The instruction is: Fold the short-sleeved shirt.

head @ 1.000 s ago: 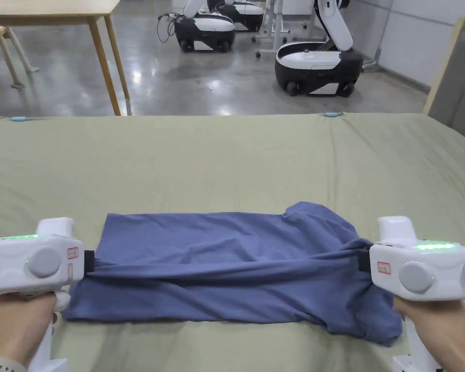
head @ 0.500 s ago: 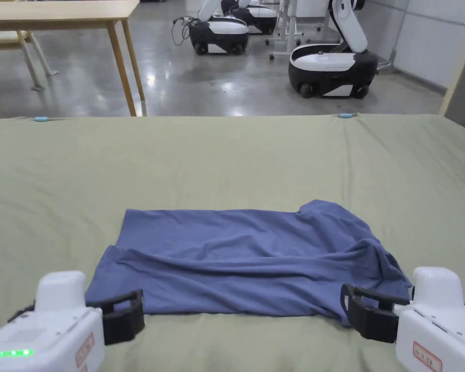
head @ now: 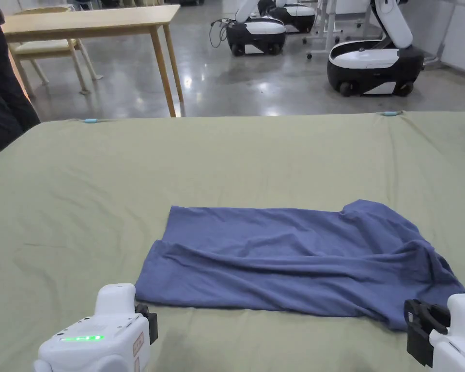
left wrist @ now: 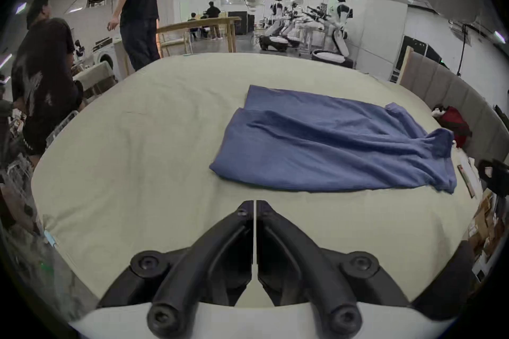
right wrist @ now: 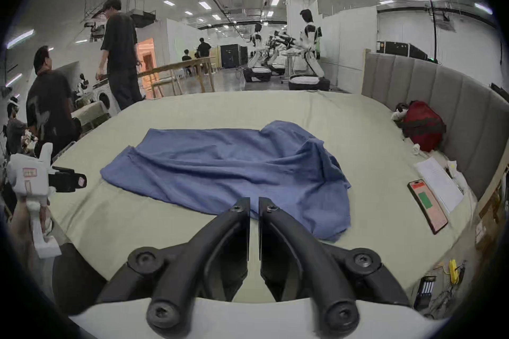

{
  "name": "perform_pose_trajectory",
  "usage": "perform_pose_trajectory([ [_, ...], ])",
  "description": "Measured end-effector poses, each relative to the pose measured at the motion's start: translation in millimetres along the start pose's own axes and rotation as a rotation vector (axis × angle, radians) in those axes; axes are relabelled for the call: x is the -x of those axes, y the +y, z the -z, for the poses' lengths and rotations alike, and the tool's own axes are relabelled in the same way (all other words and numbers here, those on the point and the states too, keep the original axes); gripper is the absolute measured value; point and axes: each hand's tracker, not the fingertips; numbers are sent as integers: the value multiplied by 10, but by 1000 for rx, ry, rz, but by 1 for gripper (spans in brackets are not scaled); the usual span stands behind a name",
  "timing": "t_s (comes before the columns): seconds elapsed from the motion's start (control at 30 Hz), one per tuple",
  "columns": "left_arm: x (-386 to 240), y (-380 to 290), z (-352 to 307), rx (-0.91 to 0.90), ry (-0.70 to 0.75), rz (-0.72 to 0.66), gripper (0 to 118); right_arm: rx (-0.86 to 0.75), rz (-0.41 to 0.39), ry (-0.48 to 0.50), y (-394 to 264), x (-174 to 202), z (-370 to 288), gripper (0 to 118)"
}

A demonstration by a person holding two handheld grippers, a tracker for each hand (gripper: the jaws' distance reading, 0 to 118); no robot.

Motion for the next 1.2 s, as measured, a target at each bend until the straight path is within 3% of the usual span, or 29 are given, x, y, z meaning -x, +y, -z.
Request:
perform_pose_trajectory([
  [0.03,33,45,110,14,27,8,8,5,-2,-3,-8,-33,-5,8],
  [0.07,60,94,210,30,48,21,34,8,-2,-6,8,-66,-12,8],
  [0.1,137,185,377,54,59,20,79,11,-4,-16,5,-107,-24,8],
  [0.13,173,235,485,61,56,9,116,14,-6,-24,0,-145,-34,8],
  [0.17,173,320,526,-39,37,42,116,20,-4,-32,-5,-198,-46,8],
  [0.23,182,433,760,92,88,13,117,36,0,-52,-2,-309,-42,8],
  [0.33,117,529,1003,134,83,6,114,70,8,-100,-16,-514,3,8],
  [0.37,104,521,1009,162,75,8,102,94,11,-117,-24,-574,32,8],
  [0.43,-13,506,1084,207,74,46,64,126,18,-154,-57,-700,116,8],
  [0.47,-96,484,1077,214,16,67,53,144,17,-170,-60,-771,202,8],
  [0.5,-285,471,780,172,60,111,43,159,19,-191,-71,-838,289,9],
  [0.53,-365,477,658,162,50,131,31,169,24,-205,-79,-892,374,16],
  [0.6,-447,477,504,134,63,112,8,187,56,-181,-78,-1009,562,77],
  [0.63,-481,485,404,111,5,93,8,225,90,-143,-80,-1060,683,109],
  [0.67,-523,491,334,118,-5,58,8,264,111,-119,-83,-1096,795,118],
  [0.77,-692,499,115,101,24,91,8,290,148,-96,-167,-1190,1110,114],
  [0.8,-743,499,45,93,18,90,8,338,155,-88,-210,-1217,1218,104],
  [0.87,-841,483,-63,90,11,82,7,449,163,-65,-233,-1248,1392,30],
  [0.9,-837,497,-66,89,10,83,7,424,151,-100,-241,-1243,1399,12],
  [0.93,-848,499,-85,90,9,83,7,343,150,-140,-235,-1254,1304,8],
  [0.97,-873,484,-133,83,16,83,7,294,201,-24,-197,-1282,1196,8],
  [1.0,-898,469,-189,75,26,86,7,267,235,-21,-113,-1251,1074,8],
  [1.2,-956,429,-730,7,11,74,7,151,110,-40,193,-1145,356,8],
])
